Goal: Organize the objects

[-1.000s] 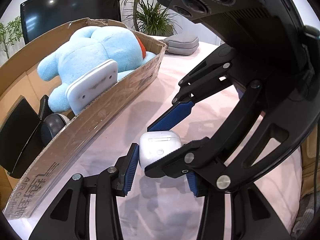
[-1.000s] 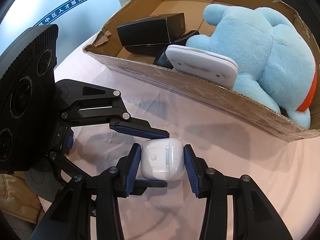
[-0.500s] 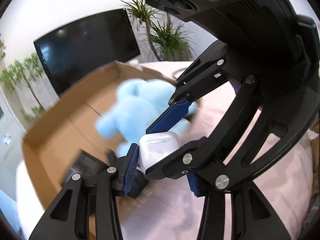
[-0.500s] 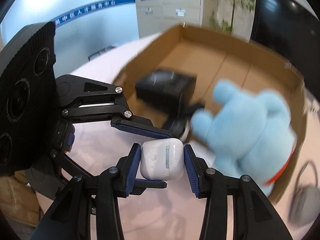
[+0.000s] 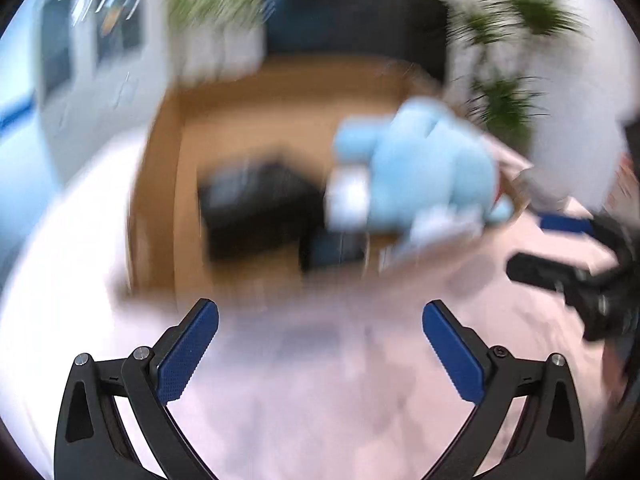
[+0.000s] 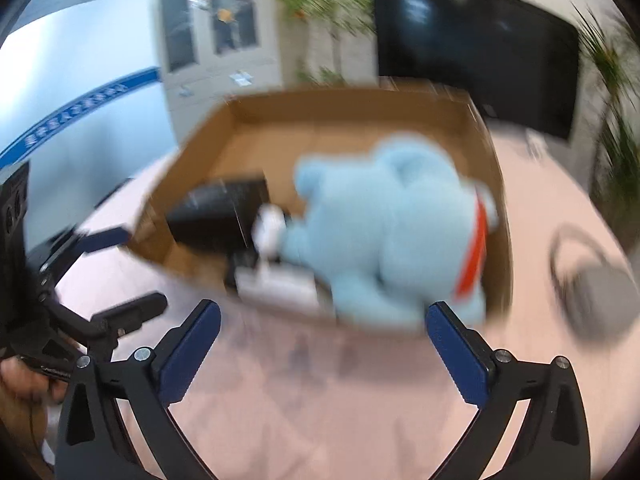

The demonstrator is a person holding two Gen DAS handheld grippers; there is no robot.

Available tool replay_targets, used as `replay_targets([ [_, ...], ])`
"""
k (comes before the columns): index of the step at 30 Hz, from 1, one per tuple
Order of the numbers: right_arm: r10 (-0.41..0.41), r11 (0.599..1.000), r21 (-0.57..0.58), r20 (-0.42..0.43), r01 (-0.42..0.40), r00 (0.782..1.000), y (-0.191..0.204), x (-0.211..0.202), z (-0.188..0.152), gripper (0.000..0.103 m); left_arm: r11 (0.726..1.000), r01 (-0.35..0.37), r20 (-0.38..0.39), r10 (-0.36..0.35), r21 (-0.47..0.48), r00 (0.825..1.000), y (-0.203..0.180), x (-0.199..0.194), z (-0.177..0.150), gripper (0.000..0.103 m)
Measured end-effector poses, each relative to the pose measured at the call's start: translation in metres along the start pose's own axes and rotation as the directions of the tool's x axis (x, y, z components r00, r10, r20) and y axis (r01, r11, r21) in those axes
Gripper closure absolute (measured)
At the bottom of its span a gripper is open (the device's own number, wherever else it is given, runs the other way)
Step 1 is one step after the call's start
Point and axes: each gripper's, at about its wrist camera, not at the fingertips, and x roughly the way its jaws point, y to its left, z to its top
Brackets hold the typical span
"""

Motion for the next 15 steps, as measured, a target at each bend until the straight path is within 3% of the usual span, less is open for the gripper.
replay_targets([
  [2,-0.058,0.997,0.04,-0.081,0.062,0.995,0.001,0.017,-0.029,0.0,0.996,-0.038,-0.095,0.03,-0.085,0.995,-0.002,0.023,-0.019,0.001],
  [5,-0.103,0.99,0.074,-0.174,0.118,0.979,0.003,0.044,-0.06,0.0,0.99,-0.096,-0.157,0.079,-0.106,0.985,-0.01,0.041,-0.038,0.001],
  [9,-0.174,0.976,0.088,-0.217,0.197,0.961,-0.002,0.06,-0.076,0.0,0.984,-0.132,-0.186,0.11,-0.115,0.976,-0.017,0.05,-0.046,0.001],
  [15,-0.194,0.974,0.074,-0.223,0.215,0.955,0.004,0.064,-0.082,0.0,0.983,-0.162,-0.165,0.145,-0.089,0.975,-0.028,0.056,-0.051,0.001],
])
